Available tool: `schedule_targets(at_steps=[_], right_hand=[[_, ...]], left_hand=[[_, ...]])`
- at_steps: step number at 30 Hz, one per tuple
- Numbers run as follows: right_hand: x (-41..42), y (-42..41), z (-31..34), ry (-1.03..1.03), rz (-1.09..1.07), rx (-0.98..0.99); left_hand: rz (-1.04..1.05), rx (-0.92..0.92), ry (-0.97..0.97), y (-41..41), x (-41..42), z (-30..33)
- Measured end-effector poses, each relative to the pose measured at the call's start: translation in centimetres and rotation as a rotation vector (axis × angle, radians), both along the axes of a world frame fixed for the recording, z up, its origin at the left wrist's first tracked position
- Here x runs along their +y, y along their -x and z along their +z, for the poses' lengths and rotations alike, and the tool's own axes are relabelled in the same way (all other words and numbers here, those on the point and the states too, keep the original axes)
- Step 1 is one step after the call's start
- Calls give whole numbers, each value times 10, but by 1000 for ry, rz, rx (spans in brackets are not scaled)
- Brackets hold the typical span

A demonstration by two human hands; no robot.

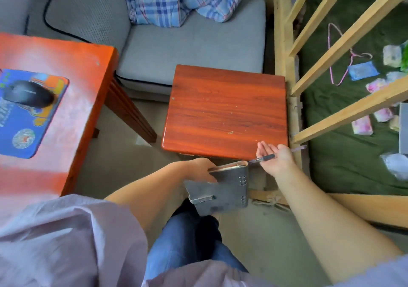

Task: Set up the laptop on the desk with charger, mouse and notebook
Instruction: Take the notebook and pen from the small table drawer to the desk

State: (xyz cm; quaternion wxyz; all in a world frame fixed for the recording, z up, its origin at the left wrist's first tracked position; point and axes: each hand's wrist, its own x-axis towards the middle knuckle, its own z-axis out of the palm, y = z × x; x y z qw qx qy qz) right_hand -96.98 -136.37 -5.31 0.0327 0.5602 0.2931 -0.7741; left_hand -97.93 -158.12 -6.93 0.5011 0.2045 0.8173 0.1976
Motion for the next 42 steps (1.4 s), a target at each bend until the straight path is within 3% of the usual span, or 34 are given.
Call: schedule_targets(at_steps=[3, 5, 8, 10, 13, 16, 18, 20, 22, 25, 30, 35, 38, 42], right_hand=[[0, 22, 44, -10, 27, 185], [-7, 33, 71, -48, 94, 262], [-32, 46, 104, -108, 225, 313], [-55, 51, 119, -210, 350, 328], [-98, 56, 129, -557, 511, 451], [-145, 47, 130, -1107, 755, 605], [-180, 35, 125, -1247, 870, 653], [-222, 19, 121, -1205, 942, 682], [-274, -5, 124, -1036, 983, 719], [-360, -47, 134, -588, 977, 802], [-489, -106, 155, 139, 985, 834], [-579, -168, 157, 22, 1125, 839], [-617, -193, 154, 0, 1347, 860], [-659, -226, 146, -113, 1660, 919]], left_hand=[[227, 46, -33, 3, -23, 34], [492, 25, -116, 4, -41, 53], [967, -171, -414, 1, -69, 82], [1166, -216, -585, -2, -89, 101], [1373, -210, -809, -12, -120, 124], [1572, -178, -983, -32, -158, 138], [1690, -153, -1097, -54, -188, 142], [1767, -136, -1233, -80, -223, 146], [1853, -165, -1386, -109, -261, 149], [1959, -171, -1577, -153, -315, 155], [2072, -135, -1715, -229, -394, 159], [2087, -50, -1604, -319, -451, 155], [2085, 35, -1598, -379, -482, 152], [2283, 218, -1655, -461, -515, 144]])
